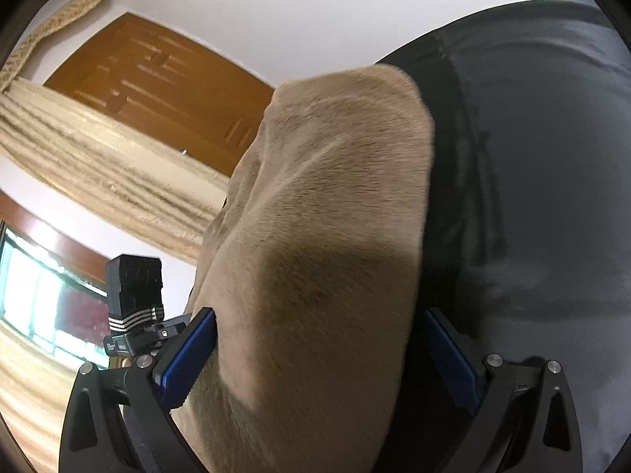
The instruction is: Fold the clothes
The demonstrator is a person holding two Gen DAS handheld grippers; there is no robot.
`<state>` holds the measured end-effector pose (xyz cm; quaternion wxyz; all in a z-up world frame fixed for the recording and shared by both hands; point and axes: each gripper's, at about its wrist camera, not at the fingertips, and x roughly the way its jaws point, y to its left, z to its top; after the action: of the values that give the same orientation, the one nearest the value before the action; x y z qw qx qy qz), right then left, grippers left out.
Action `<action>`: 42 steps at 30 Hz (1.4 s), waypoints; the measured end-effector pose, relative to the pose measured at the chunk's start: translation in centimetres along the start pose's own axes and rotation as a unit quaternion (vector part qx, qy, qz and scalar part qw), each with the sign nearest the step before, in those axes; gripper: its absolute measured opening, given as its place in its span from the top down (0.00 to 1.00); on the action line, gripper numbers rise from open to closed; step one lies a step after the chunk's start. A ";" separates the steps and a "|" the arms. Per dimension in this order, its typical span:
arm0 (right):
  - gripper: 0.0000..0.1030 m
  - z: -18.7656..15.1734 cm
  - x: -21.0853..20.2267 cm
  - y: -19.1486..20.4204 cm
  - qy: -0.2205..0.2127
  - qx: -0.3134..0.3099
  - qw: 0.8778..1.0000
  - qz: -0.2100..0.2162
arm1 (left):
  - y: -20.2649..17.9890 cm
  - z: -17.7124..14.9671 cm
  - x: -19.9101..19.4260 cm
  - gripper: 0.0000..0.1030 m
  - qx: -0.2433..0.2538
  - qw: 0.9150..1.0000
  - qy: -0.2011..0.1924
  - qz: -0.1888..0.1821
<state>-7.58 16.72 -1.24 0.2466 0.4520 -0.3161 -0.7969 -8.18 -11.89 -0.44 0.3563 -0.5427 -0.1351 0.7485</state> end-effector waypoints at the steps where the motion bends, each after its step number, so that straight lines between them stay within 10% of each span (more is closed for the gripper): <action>1: 0.01 0.1 0.3 0.3 0.006 -0.008 1.000 0.003 | 0.0 0.1 0.0 0.01 0.001 1.000 0.001 -0.003; 8: 0.01 -0.3 0.8 1.1 0.009 -0.039 0.999 0.001 | 0.2 0.6 0.4 0.01 0.002 0.999 -0.003 -0.032; 13: 0.26 -0.5 0.9 1.8 -0.006 -0.052 0.999 -0.012 | 0.7 0.4 0.2 0.01 0.000 0.999 -0.010 -0.045; 23: 0.48 -2.0 -2.5 5.1 -0.076 -0.104 0.991 -0.037 | -1.2 -0.6 0.7 0.34 -0.013 0.999 -0.010 -0.037; 42: 0.48 -9.3 -27.7 -3.8 -0.232 -0.074 0.958 -0.151 | -27.1 0.6 17.0 0.38 0.117 0.986 0.072 -0.095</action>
<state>13.21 35.50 8.02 0.0761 0.2774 -0.2331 -0.9289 -0.93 19.00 3.60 0.4955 -0.5341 -0.0715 0.6813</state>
